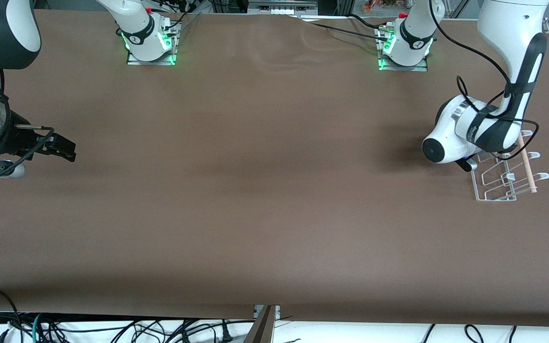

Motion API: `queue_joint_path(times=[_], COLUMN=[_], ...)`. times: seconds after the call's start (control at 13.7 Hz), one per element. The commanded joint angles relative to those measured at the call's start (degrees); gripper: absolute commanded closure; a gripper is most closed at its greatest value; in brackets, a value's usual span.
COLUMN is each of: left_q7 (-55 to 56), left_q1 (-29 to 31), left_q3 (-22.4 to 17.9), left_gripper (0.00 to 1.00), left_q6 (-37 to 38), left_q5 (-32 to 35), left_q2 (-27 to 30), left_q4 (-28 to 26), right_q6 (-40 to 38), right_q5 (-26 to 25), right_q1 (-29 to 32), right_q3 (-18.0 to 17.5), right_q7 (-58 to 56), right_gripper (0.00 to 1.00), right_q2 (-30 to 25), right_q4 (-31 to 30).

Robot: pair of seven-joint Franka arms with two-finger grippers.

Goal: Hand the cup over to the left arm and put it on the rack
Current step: 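Carry the cup with the left gripper over the wire rack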

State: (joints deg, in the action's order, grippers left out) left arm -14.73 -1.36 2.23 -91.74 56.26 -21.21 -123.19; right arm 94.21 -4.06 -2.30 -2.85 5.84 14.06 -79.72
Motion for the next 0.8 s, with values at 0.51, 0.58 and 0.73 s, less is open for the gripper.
queue_joint_path(times=[0.51,0.58,0.73], left_q7=[-0.5,-0.4,0.4], left_q1=[0.8,2.0,3.9], left_q3=[-0.3,-0.3,-0.2], left_gripper=[0.00,0.00,0.00], left_q6=[10.6,12.6,15.4], left_q5=[-17.7,-22.9,-34.3], left_q2=[4.6,4.8,5.2], left_q4=[15.3,19.2,26.2], right_q6=[-0.3,-0.3,-0.3], right_q5=[-0.2,-0.2,-0.2], right_q1=[0.5,0.5,0.5], right_q3=[-0.2,-0.2,-0.2], right_q7=[-0.9,-0.9,-0.9], right_gripper=[0.00,0.00,0.00], right_q2=[-1.1,-1.1,-1.1], right_q4=[-1.1,-1.1,-1.1])
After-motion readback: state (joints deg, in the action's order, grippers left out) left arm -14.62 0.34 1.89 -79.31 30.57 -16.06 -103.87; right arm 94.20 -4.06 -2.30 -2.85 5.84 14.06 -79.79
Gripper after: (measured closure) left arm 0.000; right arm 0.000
